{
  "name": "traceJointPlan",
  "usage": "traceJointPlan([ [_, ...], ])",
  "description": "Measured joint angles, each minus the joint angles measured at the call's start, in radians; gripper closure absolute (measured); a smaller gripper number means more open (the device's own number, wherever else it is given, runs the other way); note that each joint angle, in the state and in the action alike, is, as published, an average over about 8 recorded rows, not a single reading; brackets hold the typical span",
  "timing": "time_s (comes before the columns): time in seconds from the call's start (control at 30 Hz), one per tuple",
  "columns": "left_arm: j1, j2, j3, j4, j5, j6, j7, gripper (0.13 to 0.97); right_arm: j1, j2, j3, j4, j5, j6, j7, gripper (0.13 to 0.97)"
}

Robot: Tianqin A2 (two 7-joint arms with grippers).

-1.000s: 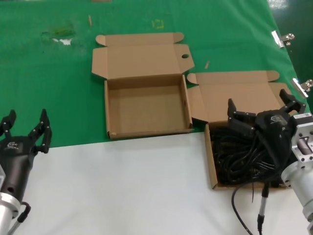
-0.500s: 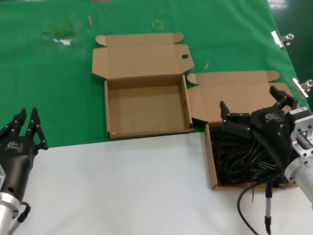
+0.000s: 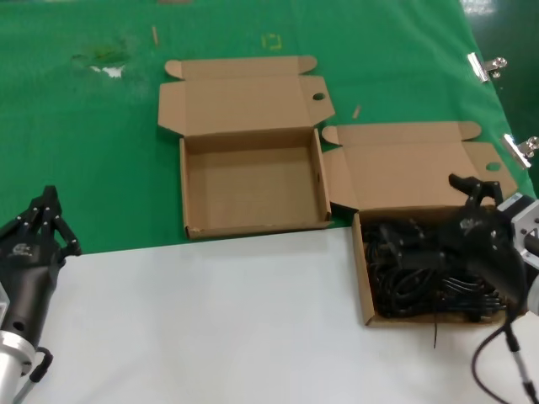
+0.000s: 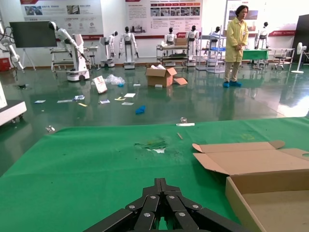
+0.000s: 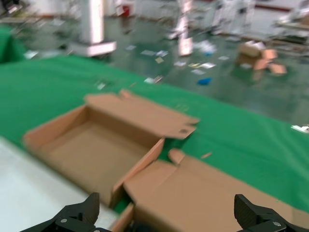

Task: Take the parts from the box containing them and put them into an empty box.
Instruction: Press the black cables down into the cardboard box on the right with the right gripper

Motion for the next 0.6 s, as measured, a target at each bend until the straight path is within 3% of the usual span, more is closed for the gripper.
traceJointPlan([
  [0.3,0.0,0.0,0.0,0.0,0.0,0.0,0.0,0.957,0.067,0.084,0.034,-0.065,-0.086,-0.282,-0.076,0.129],
  [0.6,0.0,0.0,0.0,0.0,0.0,0.0,0.0,0.957,0.201,0.116,0.05,-0.157,-0.154,-0.61,-0.346,0.129],
])
